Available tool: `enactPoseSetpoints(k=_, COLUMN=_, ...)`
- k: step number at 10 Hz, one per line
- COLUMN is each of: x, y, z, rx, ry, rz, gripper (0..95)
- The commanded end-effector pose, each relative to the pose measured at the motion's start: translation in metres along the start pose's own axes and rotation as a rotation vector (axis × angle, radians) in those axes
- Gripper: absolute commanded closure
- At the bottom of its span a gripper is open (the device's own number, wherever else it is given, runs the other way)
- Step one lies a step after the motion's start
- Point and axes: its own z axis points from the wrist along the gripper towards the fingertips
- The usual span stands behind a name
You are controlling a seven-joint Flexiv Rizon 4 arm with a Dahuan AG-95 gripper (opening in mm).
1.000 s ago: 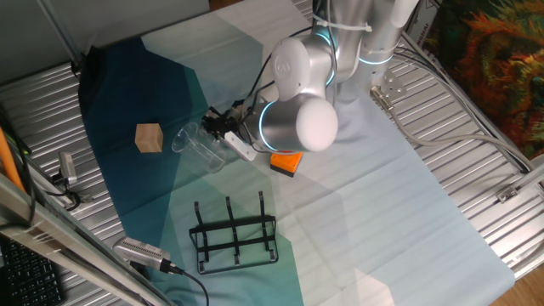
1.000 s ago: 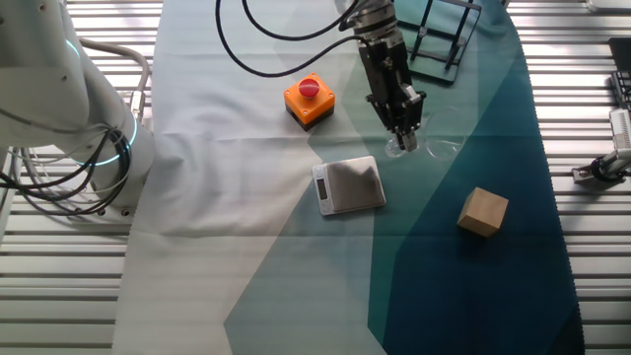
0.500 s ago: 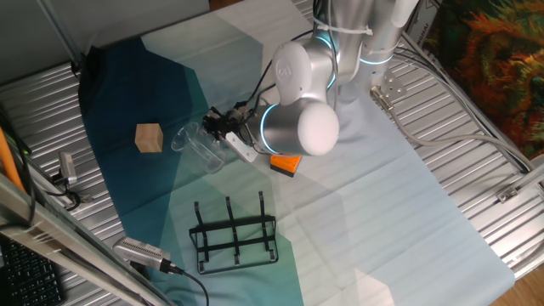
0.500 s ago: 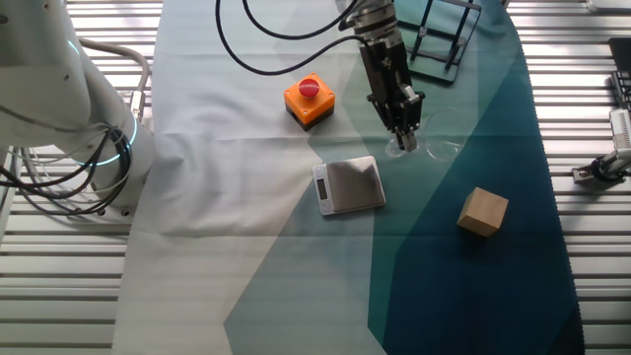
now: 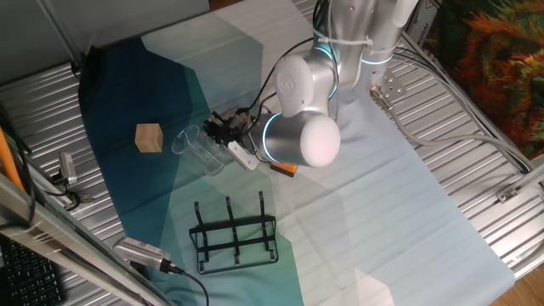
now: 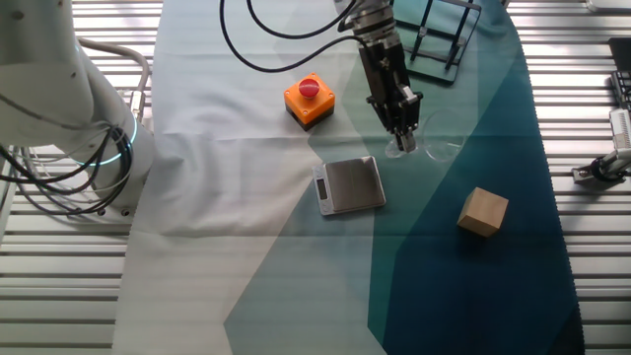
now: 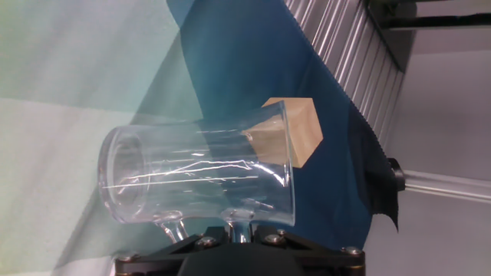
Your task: Take the cup off the cup rack
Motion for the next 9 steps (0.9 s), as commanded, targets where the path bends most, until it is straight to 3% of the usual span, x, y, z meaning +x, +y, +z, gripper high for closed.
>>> enactPoseSetpoints(k=1, x=0.0002, y=0.0005, z=-0.0006, rx=0.016, ry=0.016, rz=0.005, gripper=95.0)
enactPoseSetpoints(k=4, x=0.0025, y=0.0031, z=0.0007, rx=0.026, ry=0.02, rz=0.02, gripper=95.0)
enactPoseSetpoints(k=9, x=0.0024, y=0.0077, z=0.0013, rx=0.07, ry=0.04, rz=0.026, gripper=95.0)
